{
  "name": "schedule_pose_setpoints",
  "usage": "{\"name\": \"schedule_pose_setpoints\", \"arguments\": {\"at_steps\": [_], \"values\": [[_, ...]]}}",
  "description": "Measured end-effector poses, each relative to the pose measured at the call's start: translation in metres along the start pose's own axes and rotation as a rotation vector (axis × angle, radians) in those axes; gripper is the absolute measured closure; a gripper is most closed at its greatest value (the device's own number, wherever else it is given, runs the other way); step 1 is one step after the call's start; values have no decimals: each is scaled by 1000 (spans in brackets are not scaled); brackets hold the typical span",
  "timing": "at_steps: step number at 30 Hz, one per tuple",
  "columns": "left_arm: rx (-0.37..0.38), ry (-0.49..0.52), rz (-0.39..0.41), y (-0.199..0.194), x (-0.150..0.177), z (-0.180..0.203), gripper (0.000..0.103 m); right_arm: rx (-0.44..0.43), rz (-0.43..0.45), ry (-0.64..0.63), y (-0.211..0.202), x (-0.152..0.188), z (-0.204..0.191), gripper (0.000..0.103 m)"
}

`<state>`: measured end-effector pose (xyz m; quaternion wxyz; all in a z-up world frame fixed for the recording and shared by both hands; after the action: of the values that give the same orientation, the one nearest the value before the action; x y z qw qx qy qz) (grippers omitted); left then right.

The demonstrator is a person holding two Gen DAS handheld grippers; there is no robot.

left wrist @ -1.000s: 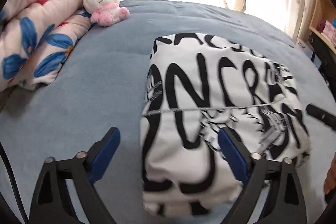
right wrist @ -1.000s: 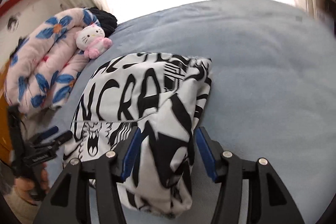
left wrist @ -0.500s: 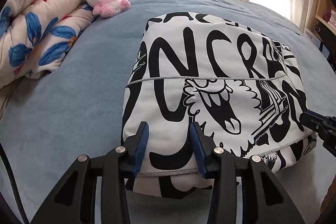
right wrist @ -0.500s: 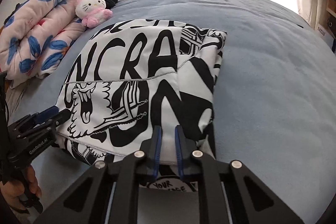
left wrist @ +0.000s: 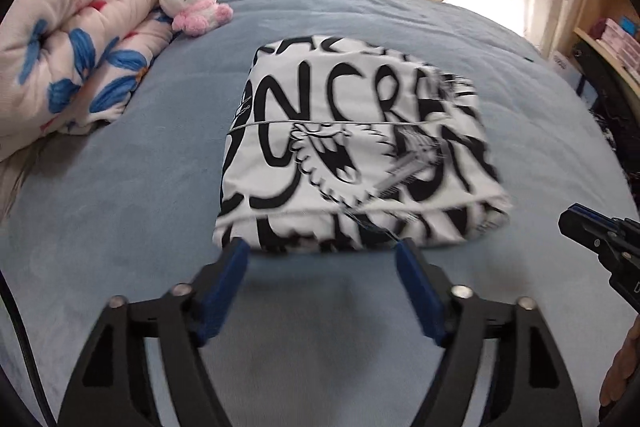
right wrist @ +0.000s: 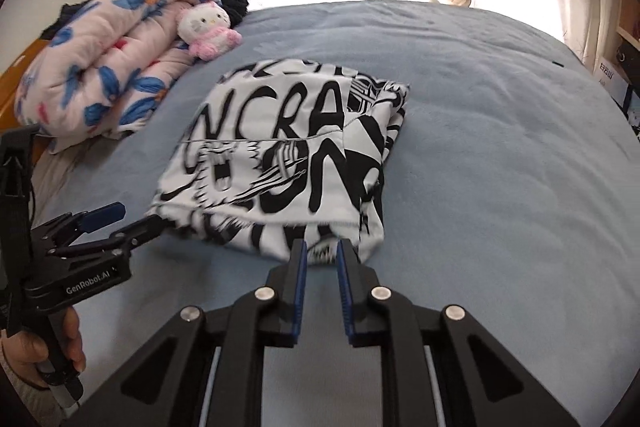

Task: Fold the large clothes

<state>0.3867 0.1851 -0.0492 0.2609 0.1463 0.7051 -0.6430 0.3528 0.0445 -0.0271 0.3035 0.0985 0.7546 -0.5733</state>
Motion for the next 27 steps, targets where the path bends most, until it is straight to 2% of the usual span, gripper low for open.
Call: {"name": "schedule_pose_setpoints", "arguments": {"at_steps": [2, 4, 8, 12, 18, 22, 27], "values": [[2, 15, 12, -28, 11, 10, 21, 0, 19, 6, -31, 12, 2, 79], [1, 30, 21, -51, 21, 17, 21, 20, 39, 7, -58, 23, 4, 65], [-4, 26, 25, -99, 48, 30, 20, 68, 69, -4, -106, 51, 8, 58], [-32, 6, 16, -138, 81, 45, 20, 93, 81, 0, -145, 86, 15, 40], [25, -13, 19, -178, 140, 74, 20, 125, 101, -5, -186, 139, 18, 30], [39, 13, 31, -196, 177, 98, 20, 128, 112, 15, -204, 175, 22, 29], [34, 21, 49, -207, 205, 119, 20, 134, 120, 60, -215, 207, 27, 29]]}}
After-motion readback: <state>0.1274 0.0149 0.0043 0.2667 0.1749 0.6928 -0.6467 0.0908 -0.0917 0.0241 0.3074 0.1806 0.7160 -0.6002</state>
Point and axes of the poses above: each gripper's, at about its wrist camera, not at the fingertips, and y roughly the way its jaws point, z to its right, x to its underside, the point moved 2 cm from there along y, roughly the way its jaws point, and after that the axes turned 3 degrees about -z, right-handed, at the moved point
